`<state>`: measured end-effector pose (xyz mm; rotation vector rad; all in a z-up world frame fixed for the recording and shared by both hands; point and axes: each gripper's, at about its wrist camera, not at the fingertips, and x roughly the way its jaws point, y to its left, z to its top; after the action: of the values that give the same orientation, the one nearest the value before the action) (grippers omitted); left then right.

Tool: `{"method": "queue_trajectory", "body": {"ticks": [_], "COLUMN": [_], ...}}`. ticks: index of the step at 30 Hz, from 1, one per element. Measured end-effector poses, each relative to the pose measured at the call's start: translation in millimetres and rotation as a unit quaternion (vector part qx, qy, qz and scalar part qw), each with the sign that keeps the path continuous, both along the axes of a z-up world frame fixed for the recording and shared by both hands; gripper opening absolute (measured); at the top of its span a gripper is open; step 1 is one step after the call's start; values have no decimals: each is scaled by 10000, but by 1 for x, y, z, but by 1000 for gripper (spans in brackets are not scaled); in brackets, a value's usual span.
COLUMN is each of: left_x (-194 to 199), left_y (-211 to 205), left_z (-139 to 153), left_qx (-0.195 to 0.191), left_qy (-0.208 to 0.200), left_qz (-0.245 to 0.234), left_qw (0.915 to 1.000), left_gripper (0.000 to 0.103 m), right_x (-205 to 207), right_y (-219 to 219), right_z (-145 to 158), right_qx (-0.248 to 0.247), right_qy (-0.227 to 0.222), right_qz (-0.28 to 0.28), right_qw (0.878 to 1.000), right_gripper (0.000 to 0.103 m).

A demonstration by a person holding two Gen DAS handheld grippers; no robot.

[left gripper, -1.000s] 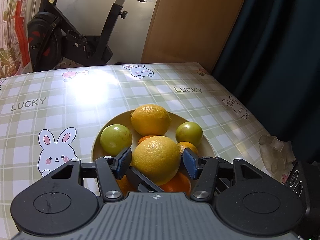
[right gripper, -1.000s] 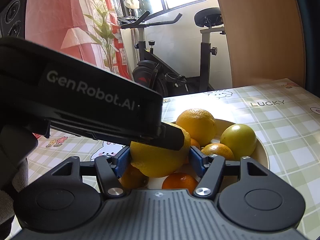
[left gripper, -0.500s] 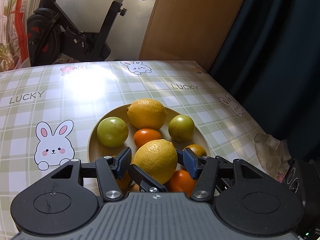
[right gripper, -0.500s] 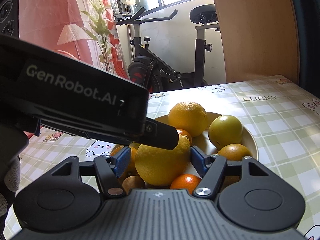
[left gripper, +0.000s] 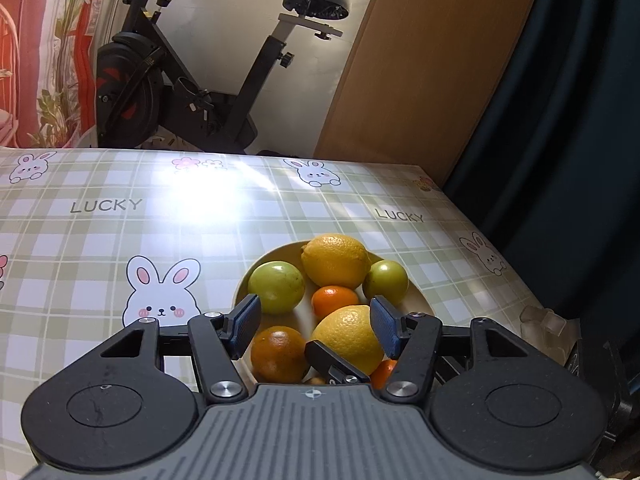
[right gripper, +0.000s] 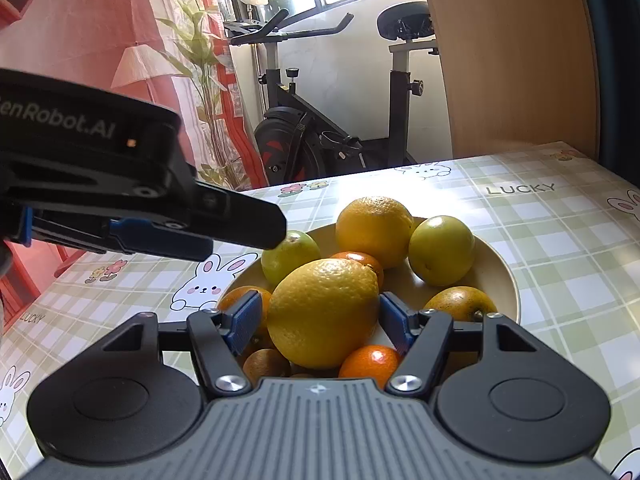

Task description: Organize fruits

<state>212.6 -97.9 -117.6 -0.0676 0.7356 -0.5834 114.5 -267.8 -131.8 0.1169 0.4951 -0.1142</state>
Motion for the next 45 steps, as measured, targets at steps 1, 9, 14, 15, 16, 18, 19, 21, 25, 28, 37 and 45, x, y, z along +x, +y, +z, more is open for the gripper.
{"method": "queue_trajectory", "body": {"ticks": [1,9,14,15,16,18,19,21,25,28,37,45], "left_x": [-1,-12,-25,-28,-33,-43,-47,-59,-87,-105,-157,-173], "left_y": [4,39,55,59,61,65,66,69,80,88,94,94], "left_z": [1,17,35,40,44,53,57,65,84,97,129,140], "left_qx": [-18,-32,-7,28,55,111,142,212,232,229,627,741], "left_qy": [-15,-270,-496,-580,-667,-813,-858,-1003,-1329,-1466,-1850,-1955], "left_qz": [69,606,874,910,943,976,976,1001,1214,1368,1622,1728], "left_qw": [10000,9978,9949,9942,9933,9918,9914,9897,9834,9794,9672,9625], "left_gripper": [64,78,82,85,85,89,90,92,94,97,99,99], "right_x": [0,3,0,-2,-4,-8,-12,-19,-35,-48,-94,-118], "right_y": [0,6,12,14,16,23,29,37,50,58,84,96], "right_z": [0,3,17,22,27,38,45,57,82,97,132,147], "right_qx": [-8,-274,-350,-347,-353,-404,-467,-526,-555,-612,-605,-766], "right_qy": [3,146,178,154,129,97,73,29,10,57,-49,-166], "right_qz": [-5,-122,-226,-197,-178,-173,-176,-131,-64,-141,-167,-262], "right_qw": [10000,9994,9990,9991,9991,9990,9987,9985,9984,9980,9980,9966], "right_gripper": [67,68,79,82,85,92,94,97,103,103,103,103]}}
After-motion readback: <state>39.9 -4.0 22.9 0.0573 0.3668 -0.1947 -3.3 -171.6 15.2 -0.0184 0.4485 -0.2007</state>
